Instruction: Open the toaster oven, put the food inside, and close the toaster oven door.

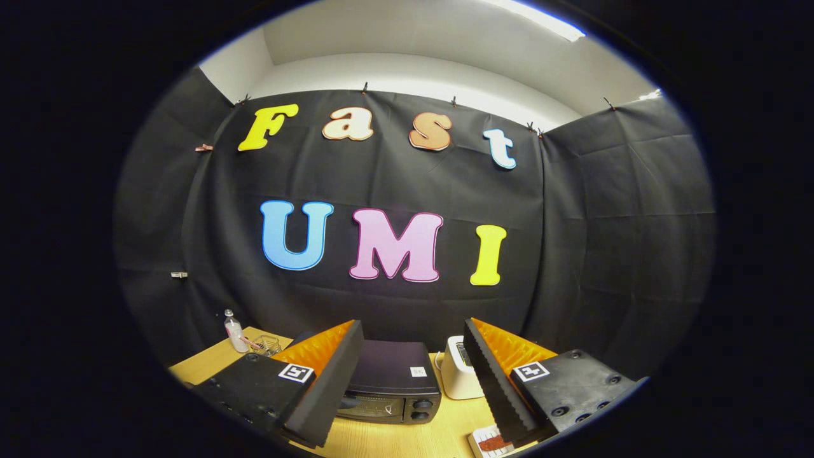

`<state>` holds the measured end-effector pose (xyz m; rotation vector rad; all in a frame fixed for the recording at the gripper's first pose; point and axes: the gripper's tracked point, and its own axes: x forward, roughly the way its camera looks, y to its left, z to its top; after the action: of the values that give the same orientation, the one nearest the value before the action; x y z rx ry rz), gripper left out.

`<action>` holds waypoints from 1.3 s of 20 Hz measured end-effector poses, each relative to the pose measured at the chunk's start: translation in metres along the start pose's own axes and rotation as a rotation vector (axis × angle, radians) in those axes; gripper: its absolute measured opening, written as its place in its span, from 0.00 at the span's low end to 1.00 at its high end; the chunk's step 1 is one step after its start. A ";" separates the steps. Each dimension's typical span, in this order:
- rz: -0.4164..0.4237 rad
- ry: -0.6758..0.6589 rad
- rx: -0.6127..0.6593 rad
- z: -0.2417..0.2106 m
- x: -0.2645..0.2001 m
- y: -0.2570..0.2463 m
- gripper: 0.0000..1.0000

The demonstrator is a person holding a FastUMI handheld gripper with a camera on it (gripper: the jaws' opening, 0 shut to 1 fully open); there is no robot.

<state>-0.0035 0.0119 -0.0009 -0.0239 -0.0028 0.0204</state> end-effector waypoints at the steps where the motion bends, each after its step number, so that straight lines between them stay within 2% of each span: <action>1: -0.003 0.000 -0.003 0.000 0.000 -0.001 0.98; 10: 0.005 0.007 0.005 -0.003 -0.001 0.009 0.97; 15: 0.044 0.025 0.004 -0.017 0.004 0.043 0.98; 21: 0.025 0.065 0.065 -0.064 0.028 0.088 0.97; 26: 0.053 0.215 0.097 -0.138 0.051 0.126 0.98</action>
<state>0.0453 0.1357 -0.1420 0.0712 0.2142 0.0707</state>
